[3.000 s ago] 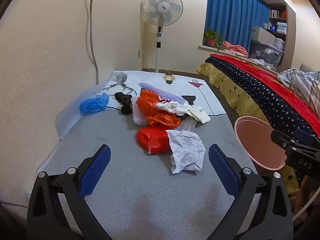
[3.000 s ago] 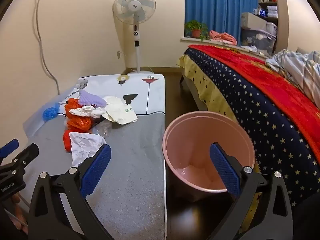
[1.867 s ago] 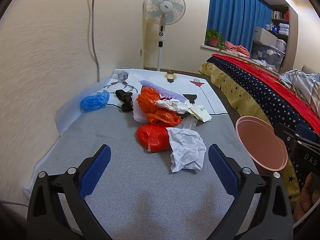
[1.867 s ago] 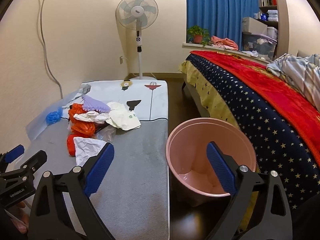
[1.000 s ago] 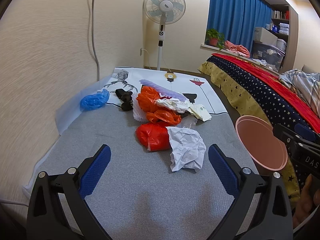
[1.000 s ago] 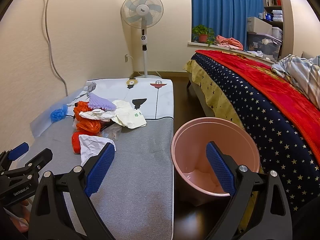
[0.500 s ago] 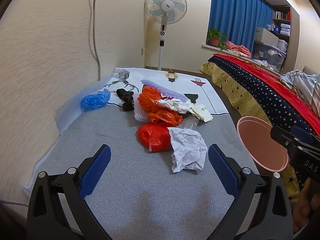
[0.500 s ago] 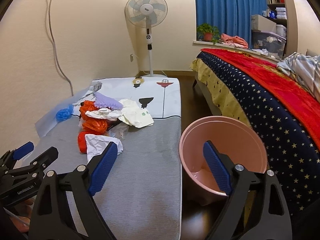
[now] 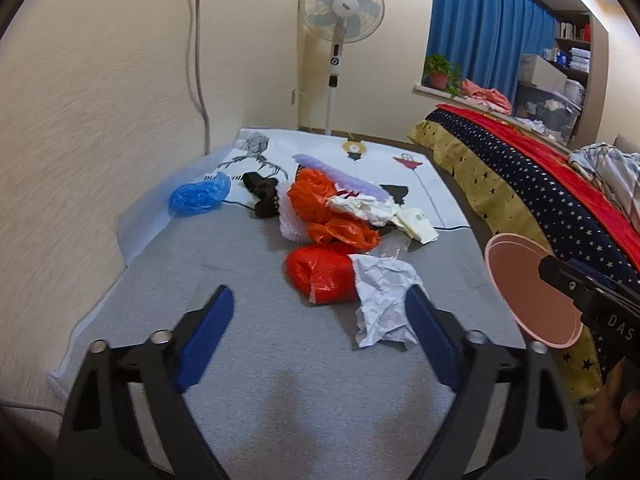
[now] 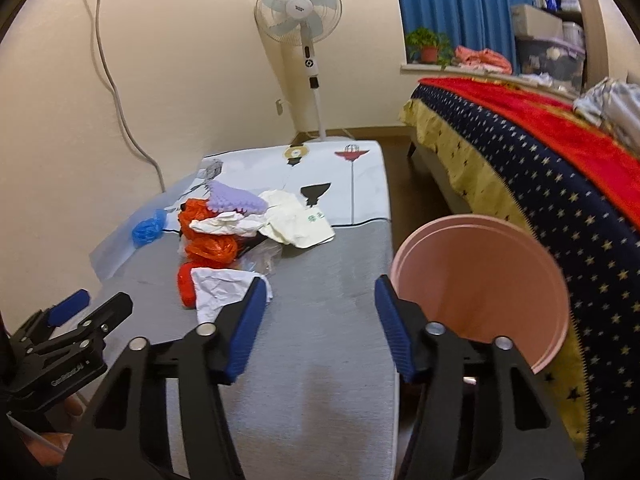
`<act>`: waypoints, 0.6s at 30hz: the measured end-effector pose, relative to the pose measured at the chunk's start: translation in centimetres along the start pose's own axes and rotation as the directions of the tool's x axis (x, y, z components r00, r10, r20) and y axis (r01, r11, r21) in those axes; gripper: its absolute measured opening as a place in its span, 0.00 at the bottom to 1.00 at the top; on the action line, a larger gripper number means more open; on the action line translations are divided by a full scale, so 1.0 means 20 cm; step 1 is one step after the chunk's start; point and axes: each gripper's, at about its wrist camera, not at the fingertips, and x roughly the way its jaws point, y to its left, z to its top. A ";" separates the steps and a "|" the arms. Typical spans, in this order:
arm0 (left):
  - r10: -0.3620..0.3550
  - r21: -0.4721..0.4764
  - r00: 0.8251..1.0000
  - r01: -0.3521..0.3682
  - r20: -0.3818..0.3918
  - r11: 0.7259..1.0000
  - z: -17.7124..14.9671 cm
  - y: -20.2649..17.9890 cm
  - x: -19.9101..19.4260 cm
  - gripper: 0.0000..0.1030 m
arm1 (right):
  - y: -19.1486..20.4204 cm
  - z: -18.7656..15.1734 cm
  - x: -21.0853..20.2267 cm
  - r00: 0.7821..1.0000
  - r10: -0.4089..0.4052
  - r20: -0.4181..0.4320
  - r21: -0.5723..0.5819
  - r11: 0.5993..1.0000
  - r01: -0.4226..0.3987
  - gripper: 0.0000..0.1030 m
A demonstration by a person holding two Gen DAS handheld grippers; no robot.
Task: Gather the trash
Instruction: 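Grasp the crumpled white tissue with the right tool while the left tool grasps the orange bag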
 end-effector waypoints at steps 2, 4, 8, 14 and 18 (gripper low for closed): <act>0.002 -0.008 1.000 -0.003 -0.012 1.000 0.01 0.01 0.02 0.64 | 0.02 0.00 0.03 1.000 0.017 -0.010 0.003 1.000 -0.017 0.53; 0.004 -0.018 1.000 -0.004 -0.016 1.000 0.03 0.03 0.04 0.57 | 0.03 -0.01 0.06 0.999 0.030 -0.017 0.002 1.000 -0.030 0.53; 0.010 -0.031 1.000 -0.010 -0.016 0.999 0.06 0.06 0.06 0.49 | 0.07 -0.02 0.14 0.996 0.075 -0.049 0.017 0.997 -0.074 0.53; 0.014 -0.027 1.000 -0.015 -0.015 1.000 0.10 0.08 0.11 0.38 | 0.12 -0.03 0.29 0.986 0.132 -0.105 0.049 0.991 -0.128 0.53; 0.008 -0.019 1.000 -0.009 -0.019 1.000 0.12 0.08 0.15 0.33 | 0.16 -0.05 0.39 0.976 0.158 -0.147 0.062 0.987 -0.151 0.53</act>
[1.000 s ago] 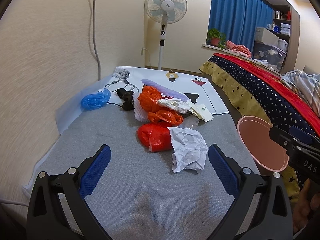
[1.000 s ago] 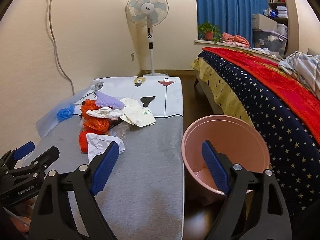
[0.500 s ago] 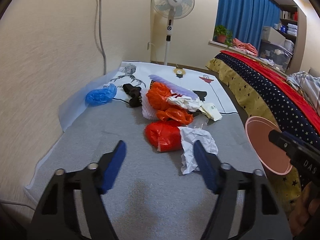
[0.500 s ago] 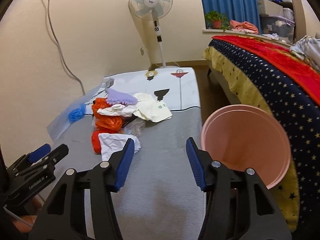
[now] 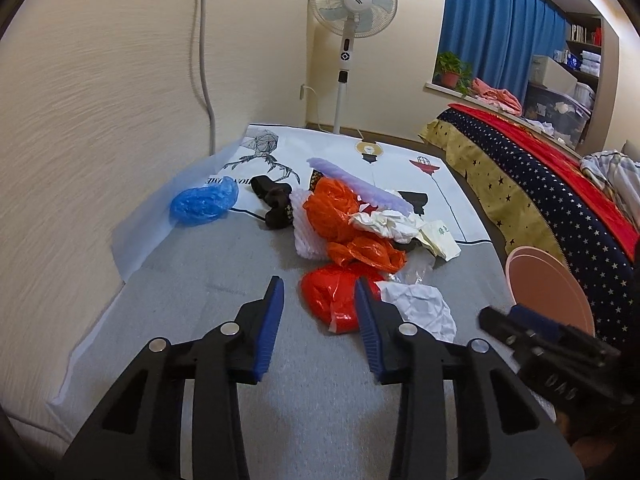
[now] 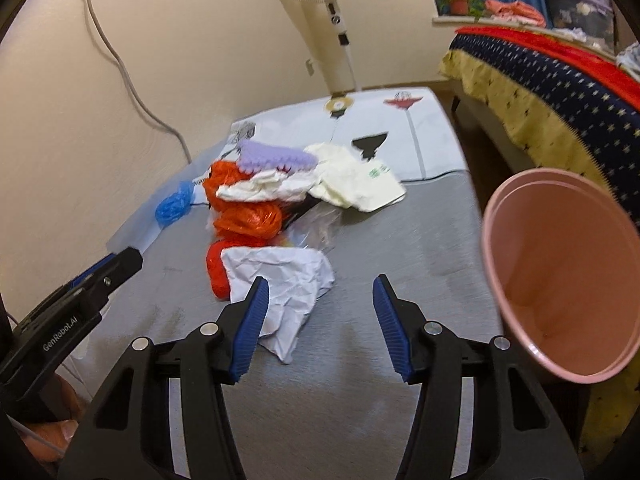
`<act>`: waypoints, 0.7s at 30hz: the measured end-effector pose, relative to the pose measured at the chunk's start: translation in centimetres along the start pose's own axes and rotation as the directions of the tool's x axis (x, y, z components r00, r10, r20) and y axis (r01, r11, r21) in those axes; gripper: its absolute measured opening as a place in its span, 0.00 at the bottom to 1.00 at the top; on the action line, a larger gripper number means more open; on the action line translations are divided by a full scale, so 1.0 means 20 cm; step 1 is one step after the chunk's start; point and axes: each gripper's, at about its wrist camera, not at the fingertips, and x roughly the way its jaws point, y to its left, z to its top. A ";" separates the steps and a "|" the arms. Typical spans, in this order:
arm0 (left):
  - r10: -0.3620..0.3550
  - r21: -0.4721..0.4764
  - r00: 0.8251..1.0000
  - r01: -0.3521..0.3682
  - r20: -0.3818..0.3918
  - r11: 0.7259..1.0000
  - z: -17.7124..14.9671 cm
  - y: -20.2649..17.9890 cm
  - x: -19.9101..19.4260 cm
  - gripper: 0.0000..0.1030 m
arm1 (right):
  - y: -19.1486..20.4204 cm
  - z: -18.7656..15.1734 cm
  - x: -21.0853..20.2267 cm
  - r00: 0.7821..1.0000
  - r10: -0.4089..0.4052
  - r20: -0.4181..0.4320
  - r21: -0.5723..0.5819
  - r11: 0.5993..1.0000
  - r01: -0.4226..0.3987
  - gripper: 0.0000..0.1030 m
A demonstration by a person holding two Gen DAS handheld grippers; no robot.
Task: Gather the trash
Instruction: 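Grasp the crumpled white tissue with the right tool while the left tool grasps the orange bag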
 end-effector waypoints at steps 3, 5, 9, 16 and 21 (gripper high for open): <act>-0.009 0.002 1.000 0.009 -0.007 1.000 0.02 0.01 0.04 0.25 | 0.01 -0.01 0.07 0.999 0.002 -0.033 0.005 1.000 -0.002 0.53; -0.014 -0.001 1.000 0.014 -0.006 1.000 0.05 0.02 0.06 0.20 | 0.00 -0.02 0.12 0.998 0.011 -0.060 0.026 1.000 -0.009 0.53; -0.020 -0.015 1.000 0.020 0.002 1.000 0.11 0.06 0.10 0.19 | 0.00 -0.03 0.21 0.991 0.050 -0.122 0.058 0.997 -0.043 0.53; -0.056 -0.030 0.998 0.055 -0.013 0.998 0.19 0.05 0.27 0.19 | 0.04 -0.01 0.26 0.983 0.097 -0.157 0.028 0.995 -0.094 0.28; -0.079 -0.060 0.997 0.079 0.011 0.995 0.23 0.05 0.37 0.19 | 0.04 0.03 0.21 0.989 0.097 -0.110 0.010 0.995 -0.096 0.17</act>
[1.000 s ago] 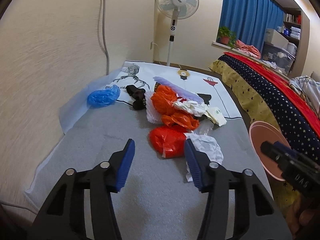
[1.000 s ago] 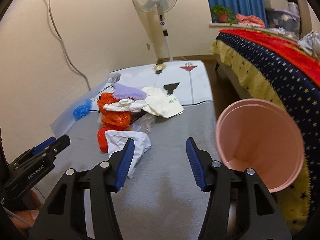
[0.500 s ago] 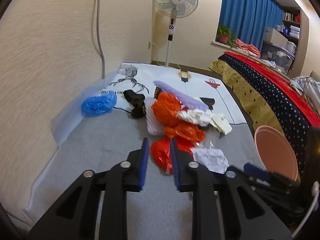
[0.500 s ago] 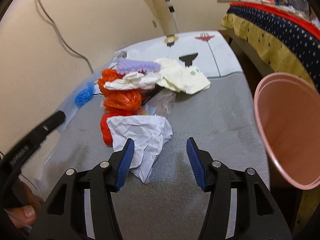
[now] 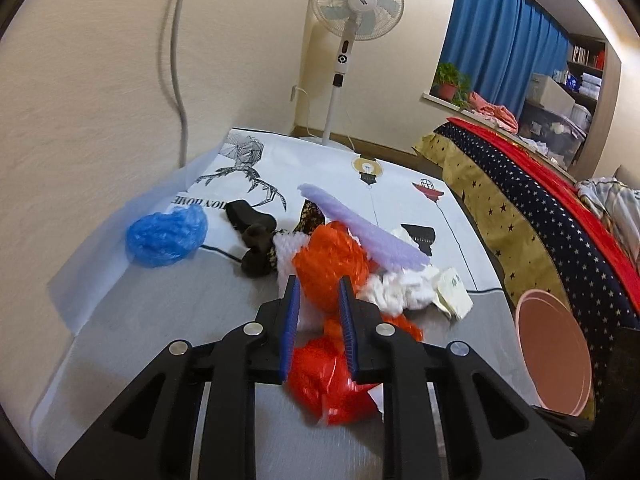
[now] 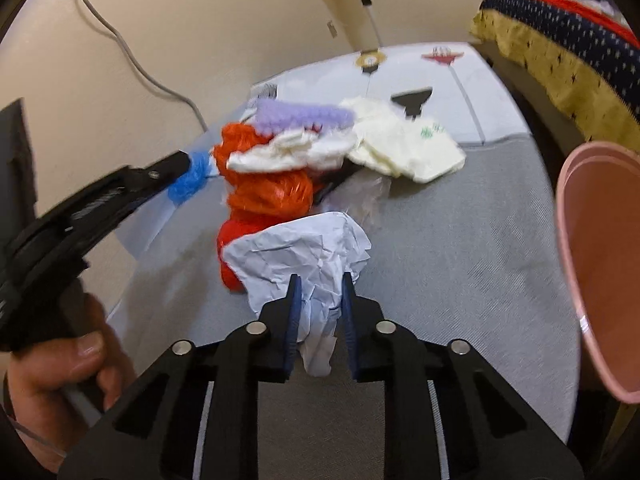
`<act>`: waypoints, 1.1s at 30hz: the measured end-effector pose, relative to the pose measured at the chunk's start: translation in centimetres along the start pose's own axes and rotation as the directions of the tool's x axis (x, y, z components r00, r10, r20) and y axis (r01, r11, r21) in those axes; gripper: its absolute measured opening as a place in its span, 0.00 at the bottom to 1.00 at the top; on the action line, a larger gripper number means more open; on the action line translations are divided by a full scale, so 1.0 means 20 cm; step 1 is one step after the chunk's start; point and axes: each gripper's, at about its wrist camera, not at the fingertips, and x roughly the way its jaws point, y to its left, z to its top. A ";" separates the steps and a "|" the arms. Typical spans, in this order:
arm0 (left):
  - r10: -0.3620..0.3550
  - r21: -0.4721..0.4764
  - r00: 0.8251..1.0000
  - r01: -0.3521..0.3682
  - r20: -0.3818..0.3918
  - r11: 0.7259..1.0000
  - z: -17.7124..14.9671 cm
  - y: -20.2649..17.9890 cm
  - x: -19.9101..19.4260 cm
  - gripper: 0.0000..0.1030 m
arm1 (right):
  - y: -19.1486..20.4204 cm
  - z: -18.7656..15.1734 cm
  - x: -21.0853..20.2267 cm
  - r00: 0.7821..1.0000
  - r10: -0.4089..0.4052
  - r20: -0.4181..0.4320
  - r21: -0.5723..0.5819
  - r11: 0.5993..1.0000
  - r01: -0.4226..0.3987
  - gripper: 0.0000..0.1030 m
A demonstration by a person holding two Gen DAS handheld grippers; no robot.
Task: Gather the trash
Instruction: 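Grasp the crumpled white tissue with the right tool while the left tool grasps the orange bag, then carry both held items over the pink bin and open both tools to drop them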
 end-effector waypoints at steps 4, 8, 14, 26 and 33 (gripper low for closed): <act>-0.017 -0.016 1.000 0.017 -0.010 1.000 0.01 -0.01 0.09 0.24 | -0.03 0.03 -0.04 0.999 -0.018 0.031 0.006 1.000 0.018 0.15; -0.035 -0.039 0.999 0.034 -0.024 0.999 0.02 -0.01 0.15 0.46 | -0.07 0.05 -0.05 0.998 -0.030 0.053 0.018 0.999 0.029 0.15; -0.060 -0.067 0.996 0.056 -0.059 0.996 0.00 -0.02 0.23 0.39 | -0.10 0.07 -0.07 0.996 -0.046 0.072 0.023 0.999 0.044 0.14; -0.010 -0.042 1.000 0.009 -0.018 0.999 0.04 0.01 0.08 0.20 | -0.11 0.11 -0.20 0.984 -0.091 0.152 0.021 0.996 0.089 0.14; 0.016 -0.013 1.000 -0.016 0.020 1.000 0.04 0.01 -0.09 0.20 | -0.09 0.11 -0.34 0.971 -0.123 0.206 0.010 0.992 0.123 0.14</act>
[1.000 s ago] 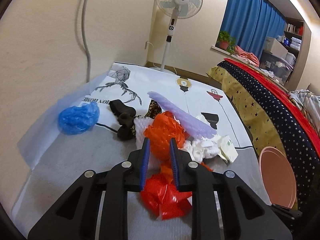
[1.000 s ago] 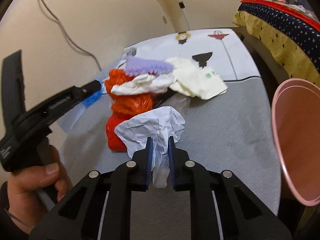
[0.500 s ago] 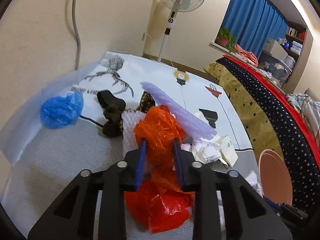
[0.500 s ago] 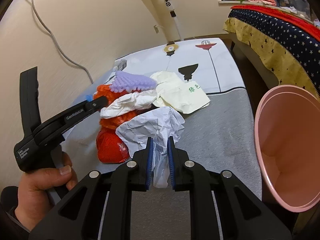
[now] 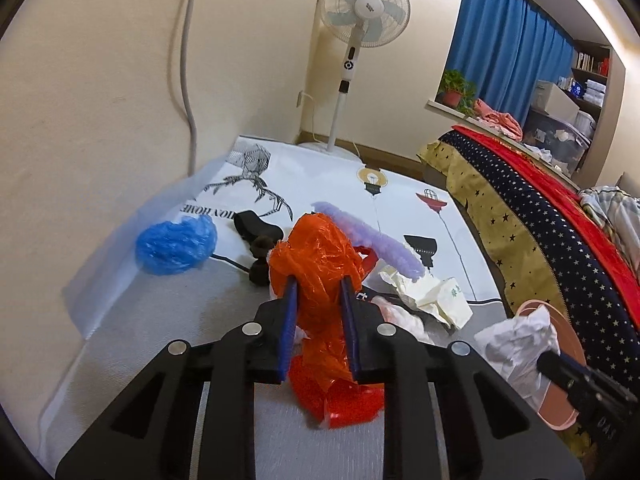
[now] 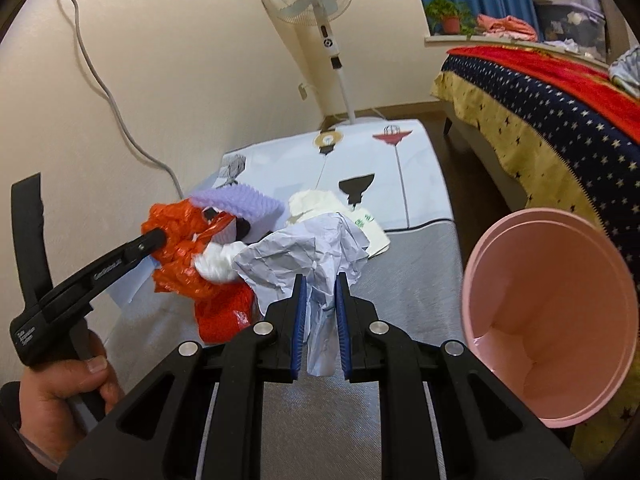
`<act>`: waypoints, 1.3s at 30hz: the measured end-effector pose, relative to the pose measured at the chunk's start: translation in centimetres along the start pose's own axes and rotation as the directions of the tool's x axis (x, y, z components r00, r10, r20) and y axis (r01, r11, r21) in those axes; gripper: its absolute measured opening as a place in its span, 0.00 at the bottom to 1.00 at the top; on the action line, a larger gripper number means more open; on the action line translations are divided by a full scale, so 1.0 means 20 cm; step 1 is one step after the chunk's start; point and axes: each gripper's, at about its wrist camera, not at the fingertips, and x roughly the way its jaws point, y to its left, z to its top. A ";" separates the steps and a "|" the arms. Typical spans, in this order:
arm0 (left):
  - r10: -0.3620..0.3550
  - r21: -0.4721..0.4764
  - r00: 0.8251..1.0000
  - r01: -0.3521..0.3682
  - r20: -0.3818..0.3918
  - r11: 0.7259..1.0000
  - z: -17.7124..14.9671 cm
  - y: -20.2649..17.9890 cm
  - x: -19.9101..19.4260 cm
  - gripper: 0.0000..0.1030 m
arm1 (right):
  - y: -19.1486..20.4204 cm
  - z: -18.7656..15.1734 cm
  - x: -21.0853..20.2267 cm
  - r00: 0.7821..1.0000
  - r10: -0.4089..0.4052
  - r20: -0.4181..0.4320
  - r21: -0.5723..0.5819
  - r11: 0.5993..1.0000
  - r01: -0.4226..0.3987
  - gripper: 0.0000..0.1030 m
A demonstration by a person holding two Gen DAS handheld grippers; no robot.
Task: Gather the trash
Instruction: 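Carry both held items over the pink bin and open both tools to drop them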
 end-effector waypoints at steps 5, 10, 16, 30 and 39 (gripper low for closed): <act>-0.001 0.015 1.000 0.000 0.018 1.000 -0.02 -0.01 -0.12 0.20 | -0.01 0.01 -0.12 0.999 -0.023 0.045 -0.010 1.000 0.024 0.14; 0.037 0.052 0.998 -0.039 0.052 0.998 -0.03 -0.02 -0.24 0.20 | -0.01 0.00 -0.23 0.996 -0.046 0.071 -0.016 0.999 0.047 0.11; 0.030 0.025 0.996 -0.032 0.087 0.999 -0.02 0.02 -0.37 0.20 | -0.03 0.00 -0.37 0.993 -0.060 0.101 -0.027 0.998 0.063 0.11; -0.054 0.055 0.992 0.048 0.115 0.997 -0.05 -0.09 -0.49 0.20 | -0.10 0.10 -0.61 0.986 -0.099 0.132 -0.042 0.994 0.105 0.09; -0.105 0.082 0.988 0.096 0.113 0.992 -0.05 -0.23 -0.48 0.20 | -0.24 0.25 -0.76 0.977 -0.137 0.161 -0.045 0.988 0.146 0.09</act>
